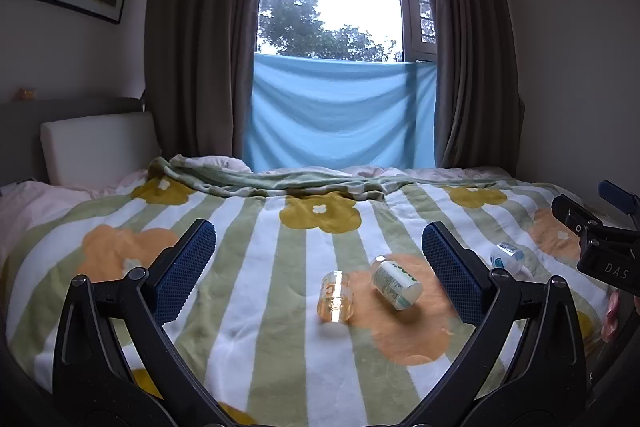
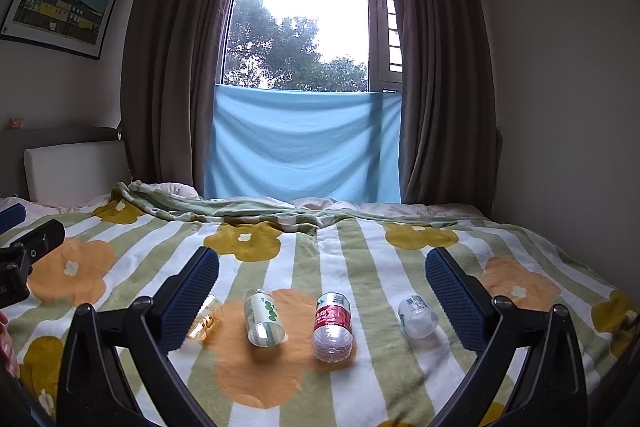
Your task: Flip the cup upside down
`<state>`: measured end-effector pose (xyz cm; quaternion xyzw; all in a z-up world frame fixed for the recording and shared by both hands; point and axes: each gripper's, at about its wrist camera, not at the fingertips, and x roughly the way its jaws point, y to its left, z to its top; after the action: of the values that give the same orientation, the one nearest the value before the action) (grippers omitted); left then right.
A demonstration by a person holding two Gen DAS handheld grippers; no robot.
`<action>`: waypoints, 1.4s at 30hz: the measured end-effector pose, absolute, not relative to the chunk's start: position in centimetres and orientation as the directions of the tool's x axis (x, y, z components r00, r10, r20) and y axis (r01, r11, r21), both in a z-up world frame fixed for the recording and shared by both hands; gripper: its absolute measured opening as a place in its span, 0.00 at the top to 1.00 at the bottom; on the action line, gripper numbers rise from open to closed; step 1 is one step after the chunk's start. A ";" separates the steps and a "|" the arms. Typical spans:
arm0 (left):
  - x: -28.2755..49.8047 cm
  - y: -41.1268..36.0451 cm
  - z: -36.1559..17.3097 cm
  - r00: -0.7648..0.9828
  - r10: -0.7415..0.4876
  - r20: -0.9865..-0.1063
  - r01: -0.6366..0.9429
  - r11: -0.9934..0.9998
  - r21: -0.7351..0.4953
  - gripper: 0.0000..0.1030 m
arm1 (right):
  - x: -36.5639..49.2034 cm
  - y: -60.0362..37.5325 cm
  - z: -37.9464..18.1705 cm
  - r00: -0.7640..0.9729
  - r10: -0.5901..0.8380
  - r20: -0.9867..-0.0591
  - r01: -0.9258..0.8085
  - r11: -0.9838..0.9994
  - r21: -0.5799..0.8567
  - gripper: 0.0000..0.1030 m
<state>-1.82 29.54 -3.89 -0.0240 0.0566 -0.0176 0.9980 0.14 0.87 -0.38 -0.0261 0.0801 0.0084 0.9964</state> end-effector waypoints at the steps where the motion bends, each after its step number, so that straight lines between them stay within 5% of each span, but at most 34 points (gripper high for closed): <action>1: -1.8 29.6 -3.9 0.993 -0.039 -0.111 0.033 0.998 -0.051 0.00 | 0.2 0.9 -0.4 0.987 0.012 -0.160 -0.020 0.999 -0.049 0.00; 42: -1.9 29.5 -4.1 0.992 -0.057 -0.117 0.049 0.997 -0.066 0.00 | -0.1 0.6 -0.4 0.988 0.009 -0.154 -0.016 0.999 -0.043 0.00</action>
<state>-1.92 29.53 -4.14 -0.0314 0.0595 -0.0266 0.9974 -0.13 0.64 -0.36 -0.0222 0.0772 0.0064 0.9967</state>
